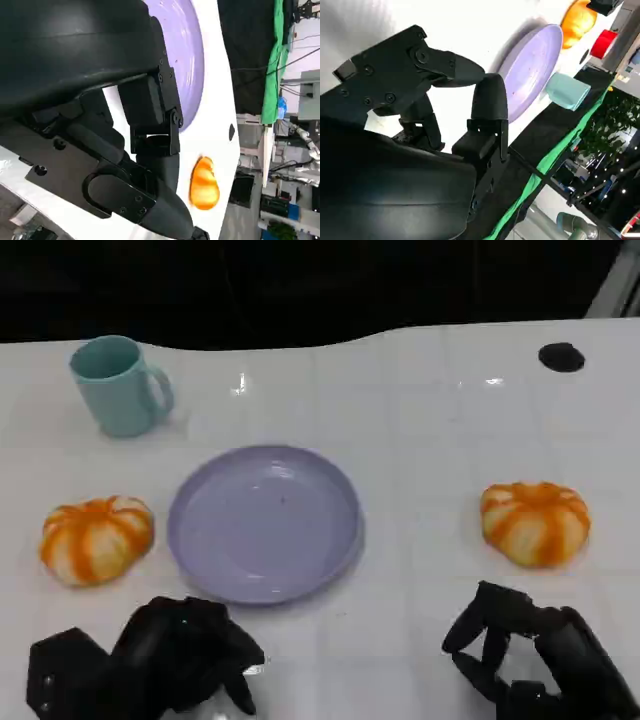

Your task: Grasp the bread from the table and place it into the plate.

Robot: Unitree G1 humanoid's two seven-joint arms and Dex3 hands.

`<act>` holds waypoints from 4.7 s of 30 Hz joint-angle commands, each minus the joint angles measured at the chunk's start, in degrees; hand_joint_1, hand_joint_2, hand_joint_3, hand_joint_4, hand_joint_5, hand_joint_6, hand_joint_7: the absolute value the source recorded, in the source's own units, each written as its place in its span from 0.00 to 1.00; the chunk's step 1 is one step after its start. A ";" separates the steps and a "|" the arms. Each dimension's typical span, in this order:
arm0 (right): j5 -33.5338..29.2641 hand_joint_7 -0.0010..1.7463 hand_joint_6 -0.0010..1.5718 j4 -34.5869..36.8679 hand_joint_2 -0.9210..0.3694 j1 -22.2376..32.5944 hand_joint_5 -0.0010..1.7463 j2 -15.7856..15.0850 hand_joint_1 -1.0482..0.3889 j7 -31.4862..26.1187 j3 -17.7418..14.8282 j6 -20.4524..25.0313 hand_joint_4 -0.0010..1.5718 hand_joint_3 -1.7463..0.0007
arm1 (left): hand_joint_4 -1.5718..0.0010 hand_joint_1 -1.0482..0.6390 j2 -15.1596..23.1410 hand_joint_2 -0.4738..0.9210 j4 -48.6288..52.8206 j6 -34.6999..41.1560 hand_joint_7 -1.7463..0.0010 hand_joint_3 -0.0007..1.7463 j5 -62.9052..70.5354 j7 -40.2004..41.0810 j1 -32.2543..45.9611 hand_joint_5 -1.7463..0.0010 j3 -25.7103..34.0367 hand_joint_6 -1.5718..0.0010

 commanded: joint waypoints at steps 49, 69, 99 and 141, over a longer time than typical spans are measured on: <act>-15.94 0.06 0.36 -9.37 0.00 -1.84 0.27 -5.28 0.42 -13.16 -3.84 4.19 0.27 0.93 | 0.06 0.00 0.61 0.92 1.27 -0.10 0.72 0.00 -0.42 -0.47 -0.53 0.44 0.51 0.00; -35.25 0.00 0.17 -19.69 0.00 -4.83 0.20 -12.05 0.35 -11.15 0.29 28.88 0.00 0.93 | 0.06 0.00 0.67 0.92 0.26 0.11 0.72 0.00 -0.31 -0.20 0.37 0.44 0.27 0.00; -35.77 0.01 0.20 -1.42 0.08 -21.11 0.23 -12.86 0.44 -8.14 9.27 40.01 0.00 1.00 | 0.06 0.00 0.49 0.92 -1.20 -0.05 0.73 0.00 0.13 0.14 1.47 0.44 -0.25 0.00; -29.59 0.99 0.42 35.29 0.35 -37.25 1.00 -10.49 0.61 -32.09 17.48 24.26 0.58 0.51 | 0.07 0.00 0.29 0.92 -3.00 0.53 0.72 0.00 0.35 0.74 2.40 0.42 -0.60 0.00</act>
